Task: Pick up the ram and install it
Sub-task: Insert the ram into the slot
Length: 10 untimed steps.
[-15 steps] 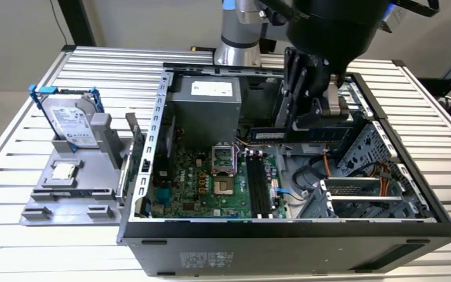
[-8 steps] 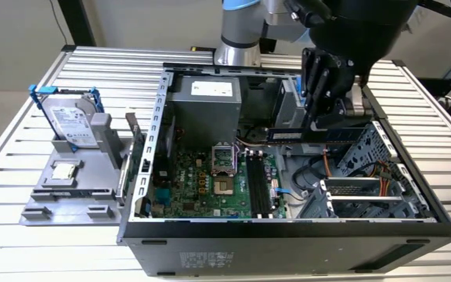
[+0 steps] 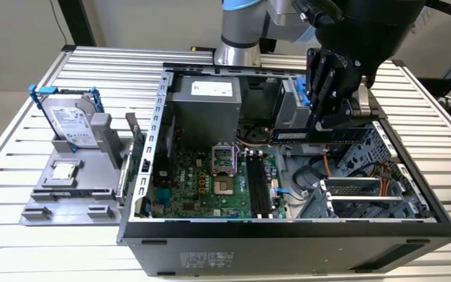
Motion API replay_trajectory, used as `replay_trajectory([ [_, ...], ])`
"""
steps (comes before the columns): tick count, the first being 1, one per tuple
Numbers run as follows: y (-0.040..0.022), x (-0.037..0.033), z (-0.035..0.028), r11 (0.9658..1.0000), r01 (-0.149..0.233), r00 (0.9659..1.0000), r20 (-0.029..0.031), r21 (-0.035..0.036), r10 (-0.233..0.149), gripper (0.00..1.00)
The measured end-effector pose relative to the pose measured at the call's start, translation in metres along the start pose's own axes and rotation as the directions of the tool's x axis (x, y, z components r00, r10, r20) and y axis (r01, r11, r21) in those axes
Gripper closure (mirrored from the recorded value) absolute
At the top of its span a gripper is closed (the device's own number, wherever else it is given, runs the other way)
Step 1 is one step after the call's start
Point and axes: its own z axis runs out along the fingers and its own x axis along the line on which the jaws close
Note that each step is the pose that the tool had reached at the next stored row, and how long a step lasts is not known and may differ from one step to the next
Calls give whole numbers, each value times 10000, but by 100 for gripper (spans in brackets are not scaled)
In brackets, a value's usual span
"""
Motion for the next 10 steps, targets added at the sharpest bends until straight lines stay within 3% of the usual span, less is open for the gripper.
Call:
replay_trajectory([
  [5, -1, -6, 0, 10000, 0, 10000, 1, 0, 0, 100],
  [10, -1, -63, -4, 10000, -2, 10000, 0, 0, 2, 100],
])
